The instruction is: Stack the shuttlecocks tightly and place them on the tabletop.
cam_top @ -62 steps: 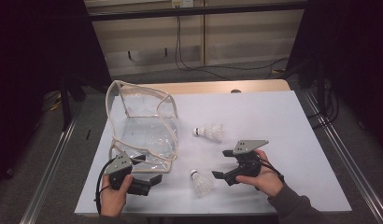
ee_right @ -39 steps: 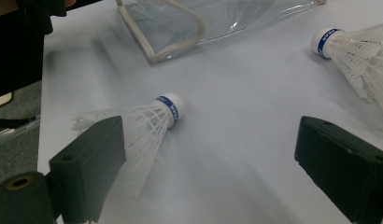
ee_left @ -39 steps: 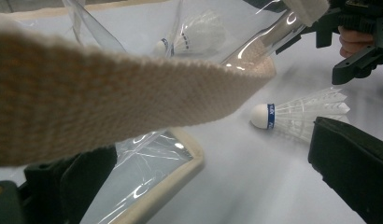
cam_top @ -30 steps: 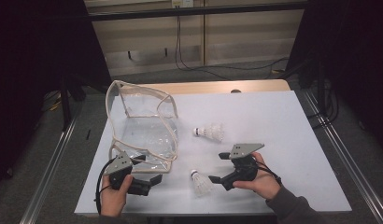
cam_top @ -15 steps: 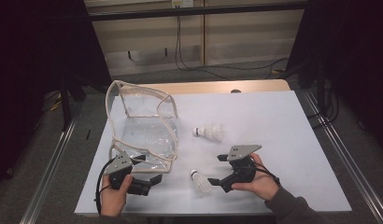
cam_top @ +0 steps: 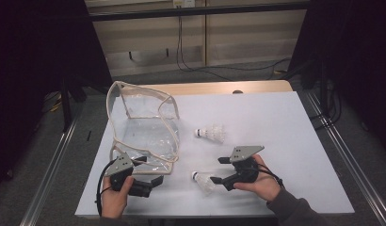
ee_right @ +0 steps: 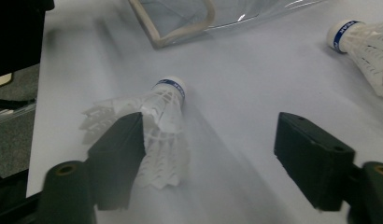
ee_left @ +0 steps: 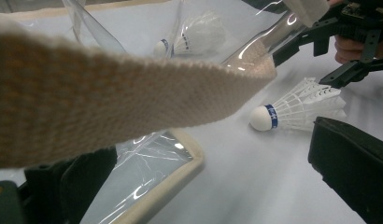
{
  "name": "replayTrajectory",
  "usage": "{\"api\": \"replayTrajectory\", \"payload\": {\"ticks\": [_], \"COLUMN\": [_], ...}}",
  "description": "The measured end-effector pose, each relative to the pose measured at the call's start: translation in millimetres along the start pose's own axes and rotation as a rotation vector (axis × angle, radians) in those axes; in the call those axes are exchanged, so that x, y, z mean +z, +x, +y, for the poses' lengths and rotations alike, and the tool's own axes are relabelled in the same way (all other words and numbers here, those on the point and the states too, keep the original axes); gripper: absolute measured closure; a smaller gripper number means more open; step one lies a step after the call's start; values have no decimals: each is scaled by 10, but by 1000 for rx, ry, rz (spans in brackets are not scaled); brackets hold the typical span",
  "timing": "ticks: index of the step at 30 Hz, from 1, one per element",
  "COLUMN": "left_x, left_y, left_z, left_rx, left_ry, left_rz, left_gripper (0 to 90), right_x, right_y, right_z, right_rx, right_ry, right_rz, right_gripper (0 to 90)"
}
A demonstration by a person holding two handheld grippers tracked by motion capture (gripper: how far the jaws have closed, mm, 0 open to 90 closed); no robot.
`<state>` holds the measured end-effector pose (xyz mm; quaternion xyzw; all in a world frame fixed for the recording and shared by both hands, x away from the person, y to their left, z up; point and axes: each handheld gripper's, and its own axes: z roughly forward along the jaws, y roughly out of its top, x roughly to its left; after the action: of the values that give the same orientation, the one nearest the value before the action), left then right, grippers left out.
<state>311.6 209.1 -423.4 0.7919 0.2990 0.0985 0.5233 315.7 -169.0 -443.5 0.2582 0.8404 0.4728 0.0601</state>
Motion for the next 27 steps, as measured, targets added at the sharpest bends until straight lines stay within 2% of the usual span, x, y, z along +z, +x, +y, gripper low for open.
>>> {"api": "replayTrajectory", "payload": {"ticks": [6,11,22,27], "left_x": [0,-2,-2,-3], "left_y": [1,3,1,4], "left_z": [-1,0,1,2], "left_rx": [0,3,3,4], "left_ry": [0,1,1,2], "left_rz": [-1,-3,-1,-2], "left_gripper": [11,11,11,11], "right_x": [13,30,-31,23], "right_y": [3,33,3,21], "right_z": [0,1,14,12], "right_rx": [-28,-40,-39,-56], "right_ry": [12,25,16,31], "right_rz": [6,24,17,29], "right_gripper": [386,392,379,444]}}
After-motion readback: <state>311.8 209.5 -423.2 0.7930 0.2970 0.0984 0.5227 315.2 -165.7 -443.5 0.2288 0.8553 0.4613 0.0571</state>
